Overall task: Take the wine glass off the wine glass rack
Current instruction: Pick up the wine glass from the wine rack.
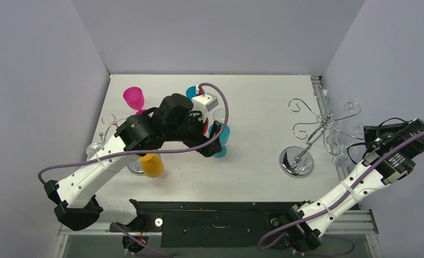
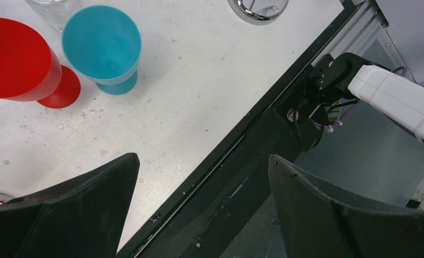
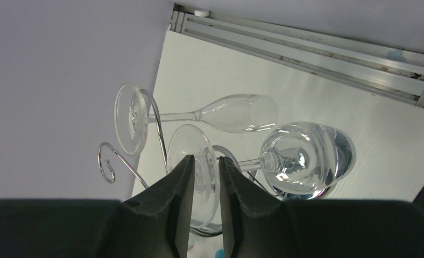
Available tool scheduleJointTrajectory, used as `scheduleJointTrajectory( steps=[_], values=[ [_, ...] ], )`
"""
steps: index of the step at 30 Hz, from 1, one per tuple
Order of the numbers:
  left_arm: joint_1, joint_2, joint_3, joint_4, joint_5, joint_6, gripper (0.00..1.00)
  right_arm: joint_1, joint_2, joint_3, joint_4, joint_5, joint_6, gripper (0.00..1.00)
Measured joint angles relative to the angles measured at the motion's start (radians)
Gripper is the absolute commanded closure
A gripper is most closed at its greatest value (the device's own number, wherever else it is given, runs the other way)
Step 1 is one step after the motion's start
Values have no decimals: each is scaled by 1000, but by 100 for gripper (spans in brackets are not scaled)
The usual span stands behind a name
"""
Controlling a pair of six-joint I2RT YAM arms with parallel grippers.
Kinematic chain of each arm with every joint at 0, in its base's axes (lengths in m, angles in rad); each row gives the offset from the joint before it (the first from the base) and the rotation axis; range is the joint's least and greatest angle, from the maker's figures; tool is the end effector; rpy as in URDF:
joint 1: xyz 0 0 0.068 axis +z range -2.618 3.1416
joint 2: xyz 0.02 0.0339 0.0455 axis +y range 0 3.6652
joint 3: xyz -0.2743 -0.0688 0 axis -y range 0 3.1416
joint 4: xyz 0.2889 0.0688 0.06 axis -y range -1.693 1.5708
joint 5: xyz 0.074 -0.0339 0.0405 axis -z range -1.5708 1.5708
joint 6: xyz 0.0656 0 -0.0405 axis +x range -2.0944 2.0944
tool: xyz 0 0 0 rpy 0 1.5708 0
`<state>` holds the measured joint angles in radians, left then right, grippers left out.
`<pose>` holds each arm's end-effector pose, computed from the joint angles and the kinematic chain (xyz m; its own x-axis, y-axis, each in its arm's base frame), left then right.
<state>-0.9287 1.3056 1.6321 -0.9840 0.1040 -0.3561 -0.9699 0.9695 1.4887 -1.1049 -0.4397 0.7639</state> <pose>0.1818 -0.2545 0.4426 -0.6379 0.2740 -0.7197 0.6651 0.6672 -0.3354 0.1344 -0.1467 0.4614 0.1519 0.8856 -0.4390 0.6104 0.2653 0.7464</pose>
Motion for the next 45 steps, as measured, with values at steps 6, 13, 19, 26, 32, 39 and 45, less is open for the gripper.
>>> scheduleJointTrajectory(
  steps=[6, 13, 19, 26, 32, 39, 45],
  values=[
    [0, 0, 0, 0, 2, 0, 13, 0, -2, -5, 0, 0, 0, 88],
    [0, 0, 0, 0, 2, 0, 12, 0, -8, -15, 13, -11, 10, 100],
    [0, 0, 0, 0, 2, 0, 12, 0, -20, -23, 26, -18, 15, 100],
    [0, 0, 0, 0, 2, 0, 12, -19, -39, -40, 34, -22, 35, 100],
    [0, 0, 0, 0, 2, 0, 12, -47, -66, -71, 50, -27, 69, 100],
    [0, 0, 0, 0, 2, 0, 12, -76, -89, -88, 59, -30, 107, 100],
    [0, 0, 0, 0, 2, 0, 12, -92, -109, -98, 65, -38, 146, 100]
  ],
)
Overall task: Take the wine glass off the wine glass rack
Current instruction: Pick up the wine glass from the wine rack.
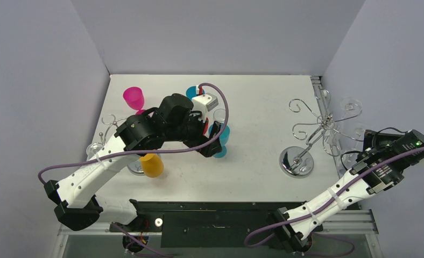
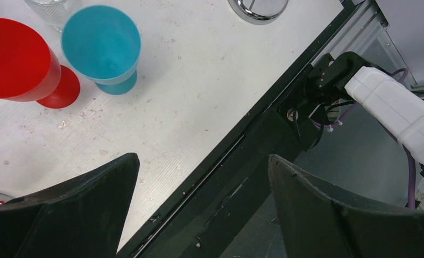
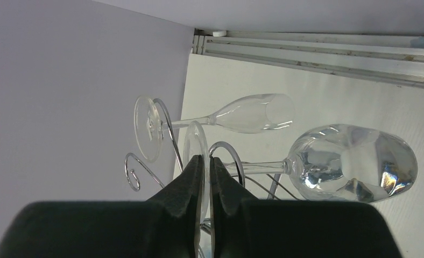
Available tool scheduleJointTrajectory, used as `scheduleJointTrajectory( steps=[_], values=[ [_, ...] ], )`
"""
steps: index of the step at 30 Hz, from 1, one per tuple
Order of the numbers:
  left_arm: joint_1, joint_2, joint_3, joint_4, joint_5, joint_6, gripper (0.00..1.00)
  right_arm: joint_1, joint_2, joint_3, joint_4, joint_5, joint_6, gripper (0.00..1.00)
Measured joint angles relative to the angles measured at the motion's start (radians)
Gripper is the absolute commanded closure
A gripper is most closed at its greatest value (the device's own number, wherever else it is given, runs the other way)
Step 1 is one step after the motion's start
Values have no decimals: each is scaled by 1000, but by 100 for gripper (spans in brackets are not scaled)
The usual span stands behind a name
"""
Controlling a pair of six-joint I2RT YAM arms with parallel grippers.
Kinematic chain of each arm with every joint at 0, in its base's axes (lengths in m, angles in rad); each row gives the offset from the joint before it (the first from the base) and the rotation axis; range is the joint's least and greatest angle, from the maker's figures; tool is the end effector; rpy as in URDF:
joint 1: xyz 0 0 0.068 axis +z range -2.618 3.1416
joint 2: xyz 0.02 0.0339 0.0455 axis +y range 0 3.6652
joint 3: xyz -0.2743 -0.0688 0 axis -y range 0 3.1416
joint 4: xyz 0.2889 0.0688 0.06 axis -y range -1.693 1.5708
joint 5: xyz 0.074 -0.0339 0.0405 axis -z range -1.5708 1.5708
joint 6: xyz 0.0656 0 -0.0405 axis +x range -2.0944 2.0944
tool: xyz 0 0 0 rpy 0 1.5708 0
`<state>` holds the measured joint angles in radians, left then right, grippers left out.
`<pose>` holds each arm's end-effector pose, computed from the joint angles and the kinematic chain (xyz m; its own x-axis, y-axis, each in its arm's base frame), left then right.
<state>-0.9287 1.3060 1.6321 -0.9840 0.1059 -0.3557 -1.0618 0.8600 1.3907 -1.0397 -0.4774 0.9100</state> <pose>0.1818 -0.2547 0.4425 -0.6380 0.2750 -0.7192 0.6659 0.6660 -0.3361 0.1118 -0.1384 0.4549 0.3122 0.8795 -0.3592 0.5435 0.1447 0.8268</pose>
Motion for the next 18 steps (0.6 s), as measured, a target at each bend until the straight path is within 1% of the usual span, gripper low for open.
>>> scheduleJointTrajectory(
  steps=[18],
  values=[
    [0, 0, 0, -1, 2, 2, 12, -39, -69, -24, 35, 6, 99, 100]
  ],
)
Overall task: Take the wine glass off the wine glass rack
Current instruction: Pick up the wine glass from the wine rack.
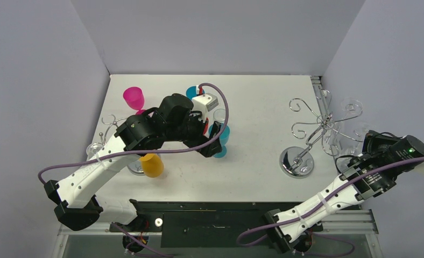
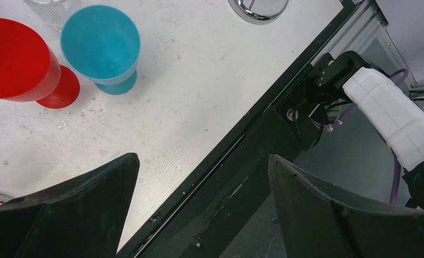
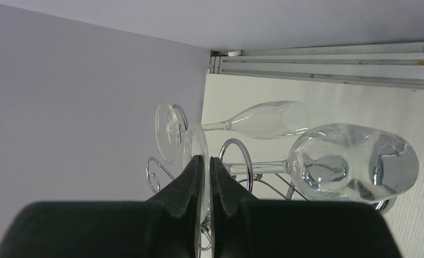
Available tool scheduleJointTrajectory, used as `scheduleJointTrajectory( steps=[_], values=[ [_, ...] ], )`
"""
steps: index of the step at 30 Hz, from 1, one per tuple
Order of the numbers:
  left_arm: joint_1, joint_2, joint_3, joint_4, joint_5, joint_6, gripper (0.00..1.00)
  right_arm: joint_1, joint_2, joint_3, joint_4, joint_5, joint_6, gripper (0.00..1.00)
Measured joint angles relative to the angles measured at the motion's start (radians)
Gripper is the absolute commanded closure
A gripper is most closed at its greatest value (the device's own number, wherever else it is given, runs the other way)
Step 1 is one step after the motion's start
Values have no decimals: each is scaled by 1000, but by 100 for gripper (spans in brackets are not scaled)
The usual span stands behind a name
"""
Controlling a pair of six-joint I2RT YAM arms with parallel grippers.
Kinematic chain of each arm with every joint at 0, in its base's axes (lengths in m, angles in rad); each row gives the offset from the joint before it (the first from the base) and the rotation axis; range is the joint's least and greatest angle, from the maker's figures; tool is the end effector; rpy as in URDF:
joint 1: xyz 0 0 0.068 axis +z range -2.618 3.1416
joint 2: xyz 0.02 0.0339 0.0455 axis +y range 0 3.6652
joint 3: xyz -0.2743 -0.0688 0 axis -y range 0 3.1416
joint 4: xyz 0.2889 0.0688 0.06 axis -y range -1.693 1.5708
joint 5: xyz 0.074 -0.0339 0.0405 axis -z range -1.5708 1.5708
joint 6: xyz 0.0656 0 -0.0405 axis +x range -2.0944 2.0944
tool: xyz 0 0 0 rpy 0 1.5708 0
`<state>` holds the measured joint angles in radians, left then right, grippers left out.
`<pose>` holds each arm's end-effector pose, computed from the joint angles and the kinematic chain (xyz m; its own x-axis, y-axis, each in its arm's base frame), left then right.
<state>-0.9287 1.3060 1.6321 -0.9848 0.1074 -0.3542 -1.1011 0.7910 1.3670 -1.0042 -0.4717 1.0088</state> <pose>0.1817 -0.2547 0.4424 -0.6376 0.2768 -0.7189 0.6673 0.6648 -0.3358 0.0977 -0.1267 0.4612 0.4137 0.8504 -0.3251 0.4826 0.0980 0.8703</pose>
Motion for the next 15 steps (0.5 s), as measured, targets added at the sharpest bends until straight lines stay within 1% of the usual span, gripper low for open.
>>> scheduleJointTrajectory(
  steps=[15],
  values=[
    [-6, 1, 0, 0, 2, 0, 12, -6, -38, -1, -1, 10, 29, 100]
  ],
)
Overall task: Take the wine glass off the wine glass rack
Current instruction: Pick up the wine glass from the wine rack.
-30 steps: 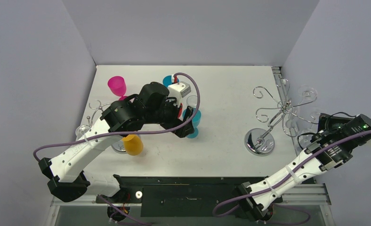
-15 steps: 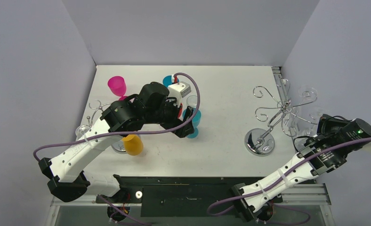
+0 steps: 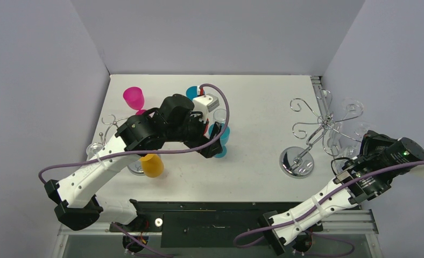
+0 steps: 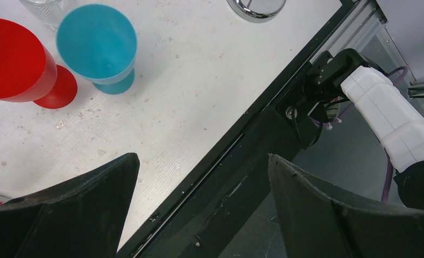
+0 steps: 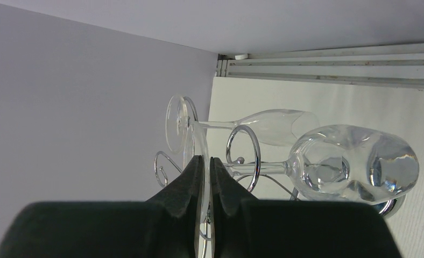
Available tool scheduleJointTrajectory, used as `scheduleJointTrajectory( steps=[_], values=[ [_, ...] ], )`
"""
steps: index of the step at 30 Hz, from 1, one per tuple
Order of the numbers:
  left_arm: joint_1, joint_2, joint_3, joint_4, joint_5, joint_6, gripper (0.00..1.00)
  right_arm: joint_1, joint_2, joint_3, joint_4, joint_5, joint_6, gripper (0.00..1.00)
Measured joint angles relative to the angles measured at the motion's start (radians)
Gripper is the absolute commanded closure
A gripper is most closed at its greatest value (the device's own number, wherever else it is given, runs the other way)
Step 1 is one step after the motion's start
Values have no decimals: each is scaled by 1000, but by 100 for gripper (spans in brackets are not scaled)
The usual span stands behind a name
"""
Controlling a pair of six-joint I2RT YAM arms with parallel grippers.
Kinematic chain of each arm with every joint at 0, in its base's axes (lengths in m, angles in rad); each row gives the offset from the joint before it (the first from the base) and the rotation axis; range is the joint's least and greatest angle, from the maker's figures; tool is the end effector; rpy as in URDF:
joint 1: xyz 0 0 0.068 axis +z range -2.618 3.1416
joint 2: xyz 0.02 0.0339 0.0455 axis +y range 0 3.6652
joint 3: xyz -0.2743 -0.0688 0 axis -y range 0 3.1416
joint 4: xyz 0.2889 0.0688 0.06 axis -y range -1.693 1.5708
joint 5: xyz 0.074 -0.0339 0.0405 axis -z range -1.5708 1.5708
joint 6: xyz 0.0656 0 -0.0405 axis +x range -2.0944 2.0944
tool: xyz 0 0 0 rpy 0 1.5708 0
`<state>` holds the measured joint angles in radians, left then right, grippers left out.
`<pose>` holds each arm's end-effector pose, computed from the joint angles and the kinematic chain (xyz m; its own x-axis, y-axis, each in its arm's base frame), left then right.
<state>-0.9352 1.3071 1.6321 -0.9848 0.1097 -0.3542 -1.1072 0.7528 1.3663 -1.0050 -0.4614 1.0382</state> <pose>0.1801 -0.2562 0.4421 -0.6365 0.2821 -0.7178 0.6722 0.6593 -0.3370 0.0906 -0.1159 0.4658 0.4448 0.8354 -0.3230 0.4602 0.0962 0.8826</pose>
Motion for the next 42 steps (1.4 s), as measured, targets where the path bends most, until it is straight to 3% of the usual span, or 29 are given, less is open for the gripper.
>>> scheduleJointTrajectory(
  steps=[25, 42],
  values=[
    [-6, 29, 2, 0, 0, 0, 12, 5, -17, -45, 27, -62, 31, 100],
    [-12, 51, 13, 0, 0, 0, 13, 29, -17, -148, 171, -118, 144, 100]
  ],
)
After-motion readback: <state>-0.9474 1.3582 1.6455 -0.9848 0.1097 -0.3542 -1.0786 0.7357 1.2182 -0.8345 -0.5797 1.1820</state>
